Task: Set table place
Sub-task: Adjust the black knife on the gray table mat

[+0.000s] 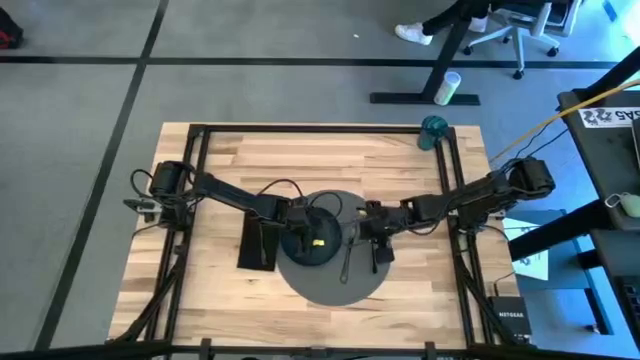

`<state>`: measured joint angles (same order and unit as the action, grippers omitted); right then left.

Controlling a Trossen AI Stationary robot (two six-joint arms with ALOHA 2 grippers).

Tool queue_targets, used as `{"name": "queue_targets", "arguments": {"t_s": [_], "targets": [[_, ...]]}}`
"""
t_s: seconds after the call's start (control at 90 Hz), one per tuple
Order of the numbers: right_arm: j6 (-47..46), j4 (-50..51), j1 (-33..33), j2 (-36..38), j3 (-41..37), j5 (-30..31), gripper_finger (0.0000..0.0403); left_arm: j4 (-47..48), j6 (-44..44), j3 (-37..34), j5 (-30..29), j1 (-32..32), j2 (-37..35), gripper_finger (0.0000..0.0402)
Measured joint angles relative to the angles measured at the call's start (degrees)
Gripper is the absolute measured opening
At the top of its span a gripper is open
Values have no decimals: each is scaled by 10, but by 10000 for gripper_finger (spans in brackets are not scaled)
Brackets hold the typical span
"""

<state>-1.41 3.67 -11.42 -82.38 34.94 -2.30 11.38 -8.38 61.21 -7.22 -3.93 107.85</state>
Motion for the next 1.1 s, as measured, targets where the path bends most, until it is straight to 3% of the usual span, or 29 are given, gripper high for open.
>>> {"name": "queue_targets", "arguments": {"t_s": [0.3,0.633,1.1], "targets": [[-17,-2,-60,-58,58,42,0,1,0,0,2,15,0,107],[18,70,-66,-175,160,44,0,1,-2,0,0,17,0,107],[19,95,-66,-182,172,39,0,1,-4,0,0,16,0,107]]}}
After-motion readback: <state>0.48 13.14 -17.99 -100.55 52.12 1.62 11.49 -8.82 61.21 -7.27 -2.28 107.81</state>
